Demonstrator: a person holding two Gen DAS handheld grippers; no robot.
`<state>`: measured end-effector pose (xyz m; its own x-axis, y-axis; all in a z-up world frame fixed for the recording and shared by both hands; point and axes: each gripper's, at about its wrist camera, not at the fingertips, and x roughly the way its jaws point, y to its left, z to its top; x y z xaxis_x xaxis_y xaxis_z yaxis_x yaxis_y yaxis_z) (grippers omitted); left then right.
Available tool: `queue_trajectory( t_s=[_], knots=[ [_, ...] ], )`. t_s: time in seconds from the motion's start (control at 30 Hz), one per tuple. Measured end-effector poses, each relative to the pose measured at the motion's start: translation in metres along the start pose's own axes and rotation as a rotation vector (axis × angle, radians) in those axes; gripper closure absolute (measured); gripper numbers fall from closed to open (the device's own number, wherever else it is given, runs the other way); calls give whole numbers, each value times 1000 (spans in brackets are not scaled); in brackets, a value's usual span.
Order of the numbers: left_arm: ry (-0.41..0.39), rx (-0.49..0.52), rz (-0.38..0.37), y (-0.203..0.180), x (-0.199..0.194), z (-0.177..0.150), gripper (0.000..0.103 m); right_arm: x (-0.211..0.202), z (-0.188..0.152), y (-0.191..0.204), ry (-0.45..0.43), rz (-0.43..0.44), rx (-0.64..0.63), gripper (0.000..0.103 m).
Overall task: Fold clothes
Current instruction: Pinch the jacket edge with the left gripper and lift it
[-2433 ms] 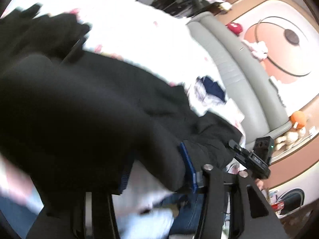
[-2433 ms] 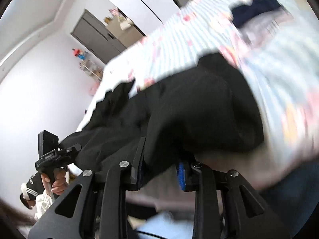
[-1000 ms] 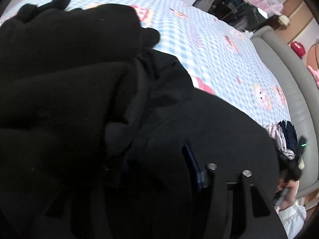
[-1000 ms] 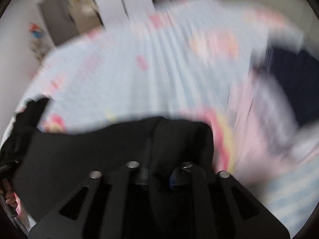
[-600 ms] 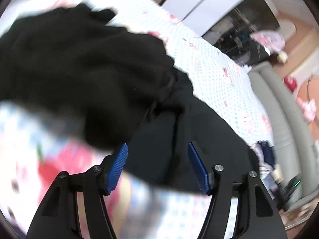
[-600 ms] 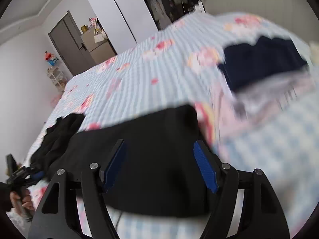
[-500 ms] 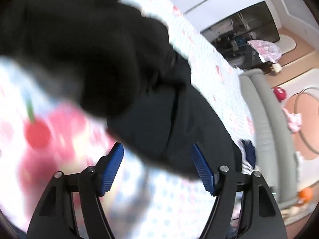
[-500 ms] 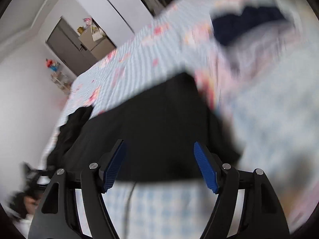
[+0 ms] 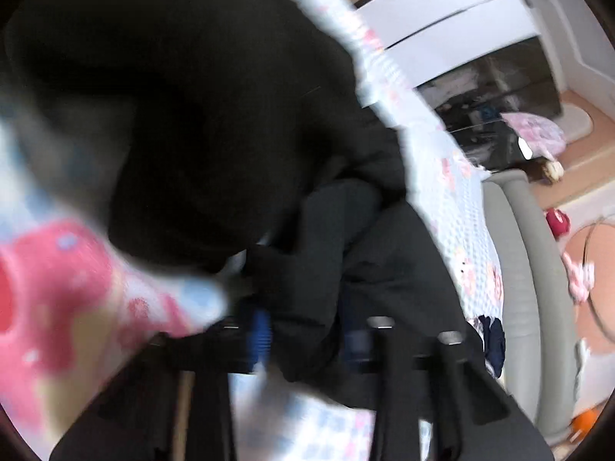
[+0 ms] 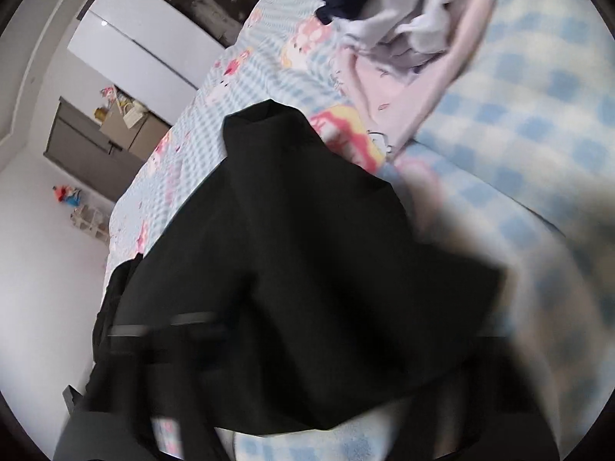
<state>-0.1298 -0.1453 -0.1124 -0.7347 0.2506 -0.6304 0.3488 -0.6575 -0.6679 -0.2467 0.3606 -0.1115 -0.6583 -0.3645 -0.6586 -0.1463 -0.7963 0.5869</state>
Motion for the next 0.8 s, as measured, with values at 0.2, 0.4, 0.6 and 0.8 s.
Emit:
queue_trajectory(
  t_s=[0.2, 0.4, 0.6, 0.8],
  knots=[
    [-11, 73, -49, -29, -57, -11, 91, -81, -4, 39, -120, 45, -137, 98],
    [89, -55, -37, 28, -74, -52, 91, -117, -42, -13, -28, -5, -82, 96],
    [118, -111, -13, 56, -93, -75, 88, -117, -57, -47, 63, -63, 4, 66],
    [41, 34, 166, 17, -102, -61, 82, -151, -48, -33, -62, -173, -52, 52]
  ],
)
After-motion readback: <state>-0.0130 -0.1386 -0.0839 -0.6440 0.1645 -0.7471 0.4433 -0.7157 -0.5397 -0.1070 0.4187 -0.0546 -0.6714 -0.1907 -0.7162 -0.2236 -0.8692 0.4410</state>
